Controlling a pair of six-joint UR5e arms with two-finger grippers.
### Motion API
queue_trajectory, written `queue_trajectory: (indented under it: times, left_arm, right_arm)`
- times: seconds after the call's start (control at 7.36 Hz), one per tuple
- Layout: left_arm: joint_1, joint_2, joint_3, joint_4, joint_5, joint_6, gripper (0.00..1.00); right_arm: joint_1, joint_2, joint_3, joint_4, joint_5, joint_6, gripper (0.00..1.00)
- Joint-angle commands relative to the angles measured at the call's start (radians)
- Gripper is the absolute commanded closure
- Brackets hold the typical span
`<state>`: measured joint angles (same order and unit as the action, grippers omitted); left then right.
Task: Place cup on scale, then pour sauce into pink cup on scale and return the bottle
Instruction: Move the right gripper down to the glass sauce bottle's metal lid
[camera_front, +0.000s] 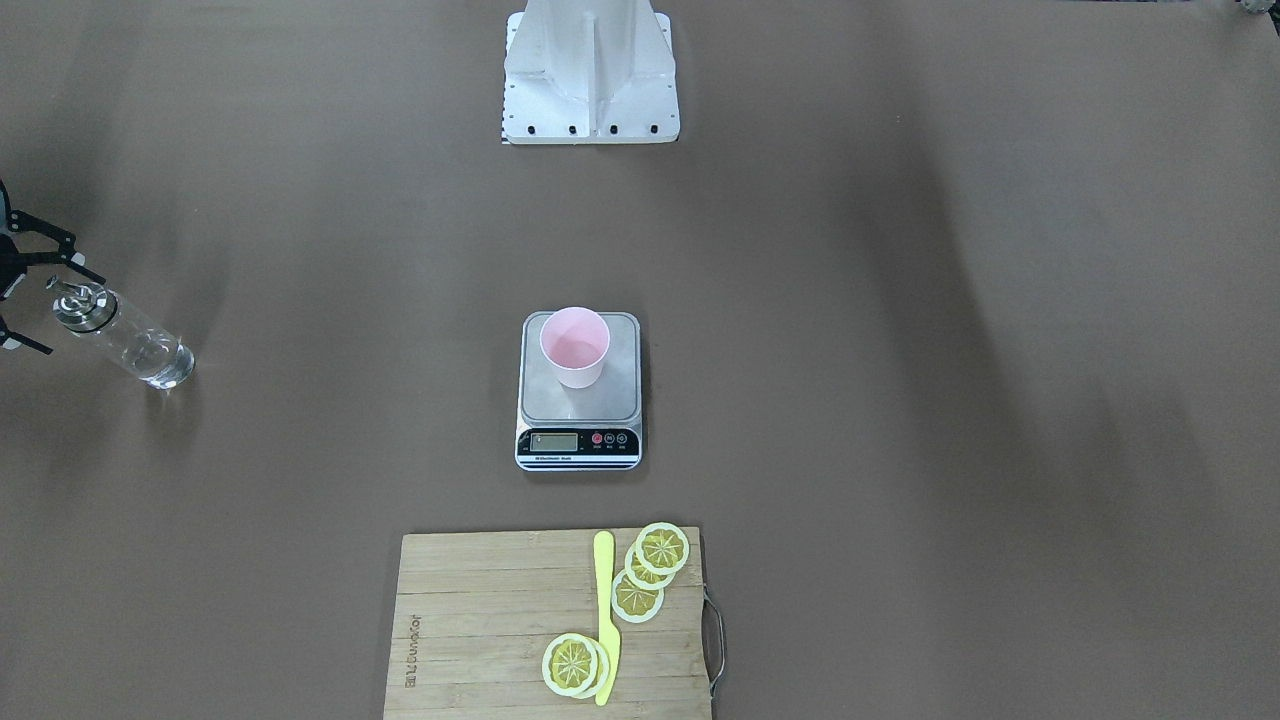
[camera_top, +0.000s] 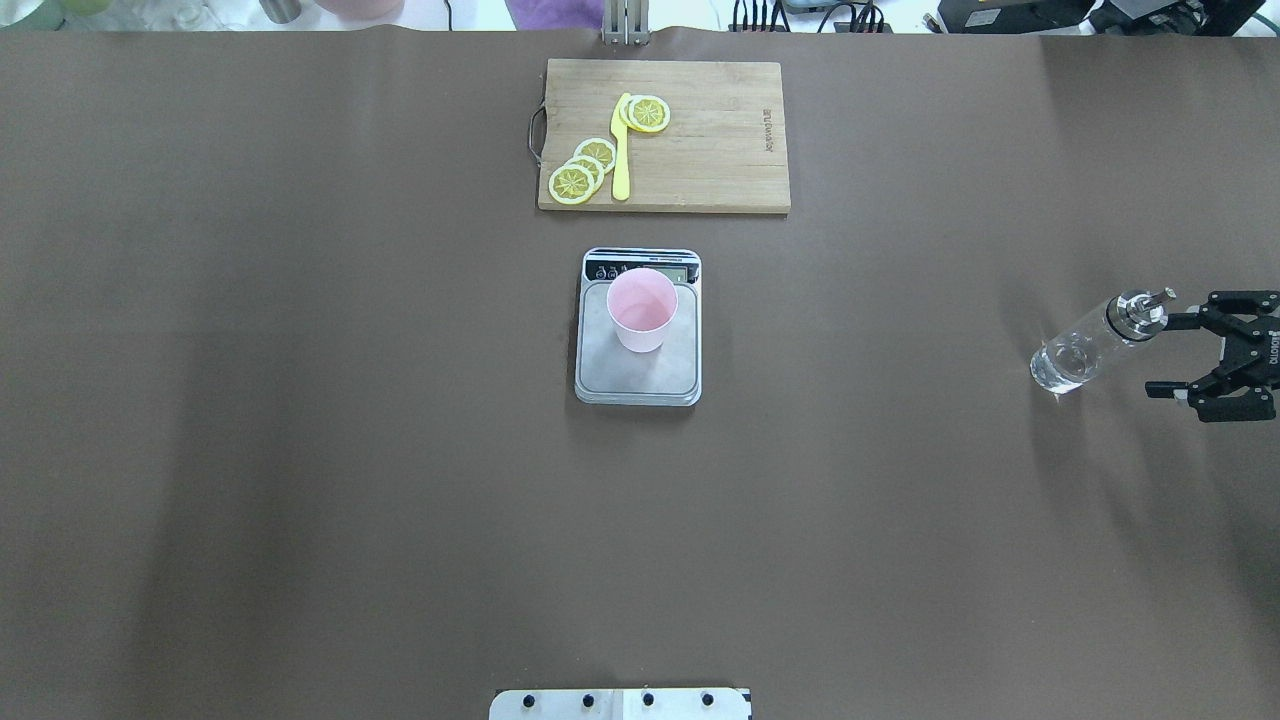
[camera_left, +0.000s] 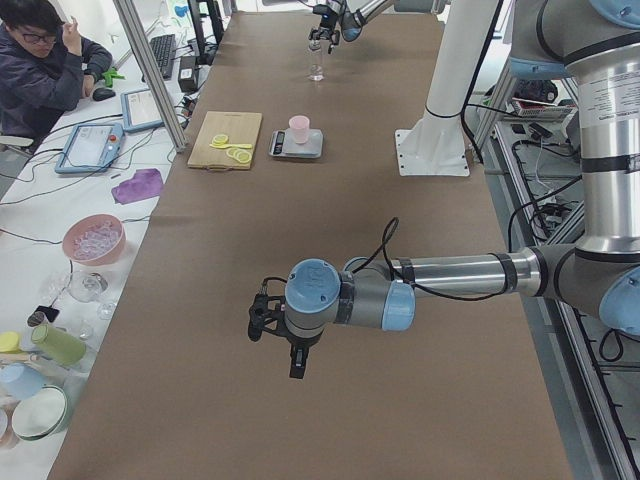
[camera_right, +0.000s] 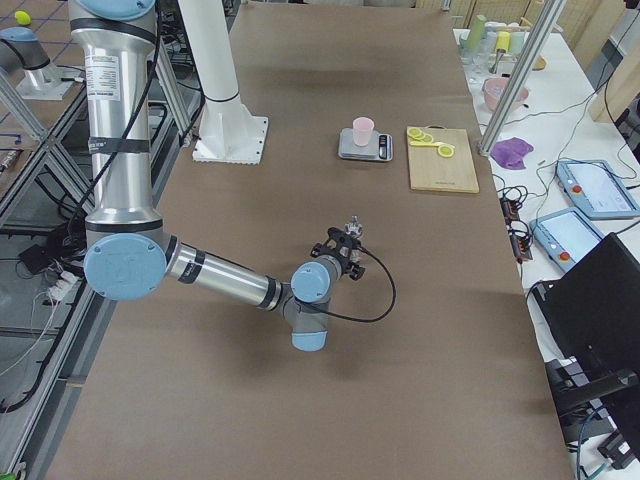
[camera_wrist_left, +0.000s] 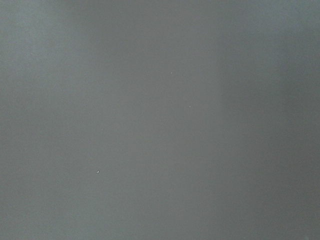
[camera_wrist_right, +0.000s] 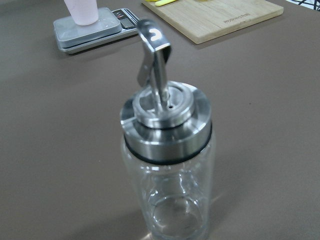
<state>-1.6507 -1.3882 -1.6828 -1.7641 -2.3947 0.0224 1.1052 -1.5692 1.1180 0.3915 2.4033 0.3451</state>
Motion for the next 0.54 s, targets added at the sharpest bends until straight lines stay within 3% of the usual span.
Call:
queue_trajectory:
  times: [0.0, 0.41]
  left_arm:
    - [0.000, 0.000, 0.000, 0.000, 0.000, 0.004, 0.02]
    - [0.000, 0.000, 0.000, 0.000, 0.000, 0.005, 0.02]
  right_arm:
    - [-0.001, 0.006, -0.006, 0.006, -0.006, 0.003, 0.01]
    - [-0.013, 0.028, -0.007, -0.008, -0.045, 0.003, 0.01]
